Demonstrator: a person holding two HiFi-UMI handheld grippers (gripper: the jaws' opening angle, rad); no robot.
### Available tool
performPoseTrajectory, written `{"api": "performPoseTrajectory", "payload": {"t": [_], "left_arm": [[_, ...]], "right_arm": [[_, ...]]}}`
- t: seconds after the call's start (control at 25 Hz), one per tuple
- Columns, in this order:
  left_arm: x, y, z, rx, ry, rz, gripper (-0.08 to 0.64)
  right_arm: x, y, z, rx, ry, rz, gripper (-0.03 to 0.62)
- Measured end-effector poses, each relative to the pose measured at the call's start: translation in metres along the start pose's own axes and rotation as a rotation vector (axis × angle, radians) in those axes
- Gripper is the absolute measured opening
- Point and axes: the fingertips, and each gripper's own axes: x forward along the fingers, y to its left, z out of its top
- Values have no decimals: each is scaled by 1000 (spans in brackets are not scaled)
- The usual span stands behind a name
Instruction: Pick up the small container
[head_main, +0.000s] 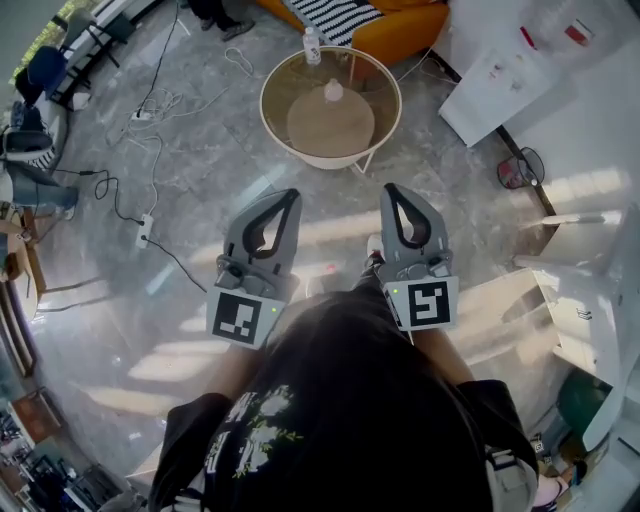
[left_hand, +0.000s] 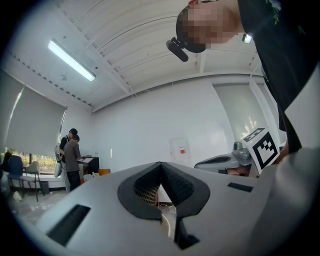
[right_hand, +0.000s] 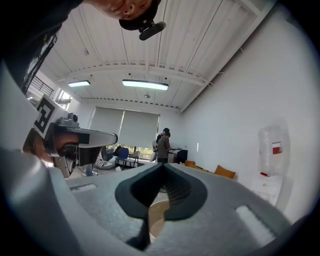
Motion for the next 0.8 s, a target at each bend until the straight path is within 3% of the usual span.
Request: {"api": "performPoseTrajectory", "payload": {"t": [0.44,0.64,0.8], "left_arm": [[123,6,25,64,-11,145,4],[157,11,18,1,2,206,3],[179,11,16,6,-12,268,3]], "right_arm": [[67,-102,11,4,-86,160,-5],[88,-126,4,20,-105,228,-5],[97,-154,-9,25,-99,263,-5]]}}
